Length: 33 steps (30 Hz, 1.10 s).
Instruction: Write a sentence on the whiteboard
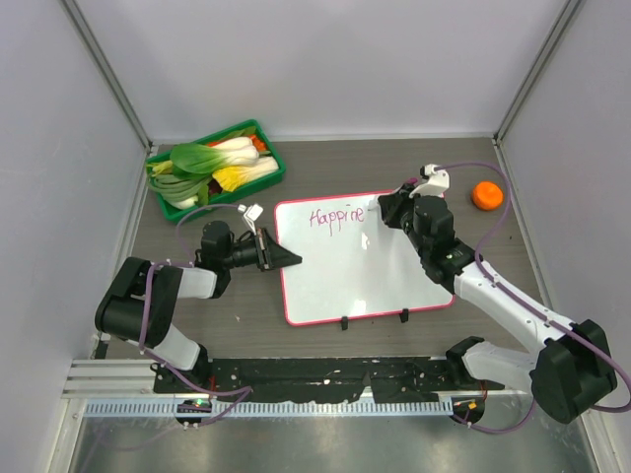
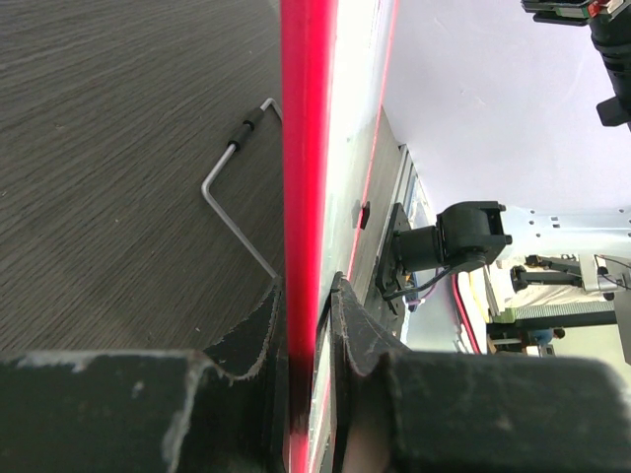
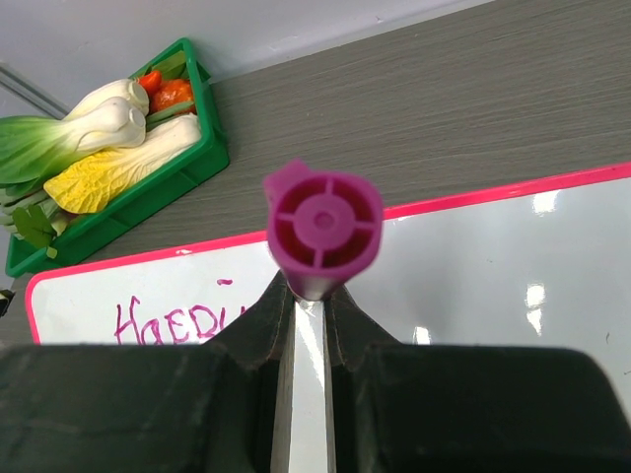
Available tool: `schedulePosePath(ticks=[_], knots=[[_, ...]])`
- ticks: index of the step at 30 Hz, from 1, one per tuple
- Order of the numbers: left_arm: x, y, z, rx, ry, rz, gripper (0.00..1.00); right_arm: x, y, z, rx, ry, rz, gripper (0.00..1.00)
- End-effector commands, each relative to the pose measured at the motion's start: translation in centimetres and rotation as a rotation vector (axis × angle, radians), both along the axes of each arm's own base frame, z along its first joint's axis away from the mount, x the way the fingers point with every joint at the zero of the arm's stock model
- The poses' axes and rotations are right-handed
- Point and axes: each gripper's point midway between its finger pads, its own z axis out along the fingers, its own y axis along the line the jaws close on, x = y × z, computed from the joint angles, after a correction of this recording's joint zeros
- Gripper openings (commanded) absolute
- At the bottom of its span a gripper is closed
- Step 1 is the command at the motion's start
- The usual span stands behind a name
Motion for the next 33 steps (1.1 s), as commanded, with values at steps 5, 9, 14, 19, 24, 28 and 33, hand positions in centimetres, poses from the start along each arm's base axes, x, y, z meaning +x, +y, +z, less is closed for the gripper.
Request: schedulePosePath(ticks=[5,9,14,19,24,28,33], knots=[[0.1,0.5,-4.2,0.14,0.027,0.055,0.0,0.0,0.8,0.8,0.016,-0.027,0.045,0.01],[0.1,0.5,-4.3,0.141,0.032,0.057,0.0,-0.4,0.6,0.1,0.006,-0.011,0.048,0.01],[0.1,0.5,-4.3,0.141,0.03,0.055,0.0,-0.8,0.0,-0.5,-0.019,0.004,0.034,0.01],[0.1,0.5,-4.3,0.142,0.03,0.056,0.0,-1.1,-0.8,-0.9,-0.037,0.013,0.004,0.01],[0.0,0.5,-4.3,0.141,0.029,0.055,0.0,-1.3,-1.1,-0.9,-0.049,0.015,-0.002,0.01],[0.0,0.4,-4.3,0.142,0.03,0.054,0.0,-1.6,-0.6,-0.9,-0.038,0.016,0.029,0.01],[0.0,0.5,-4.3,0.142,0.03,0.055,0.0,-1.8,0.4,-0.9,-0.011,0.008,0.078,0.01]])
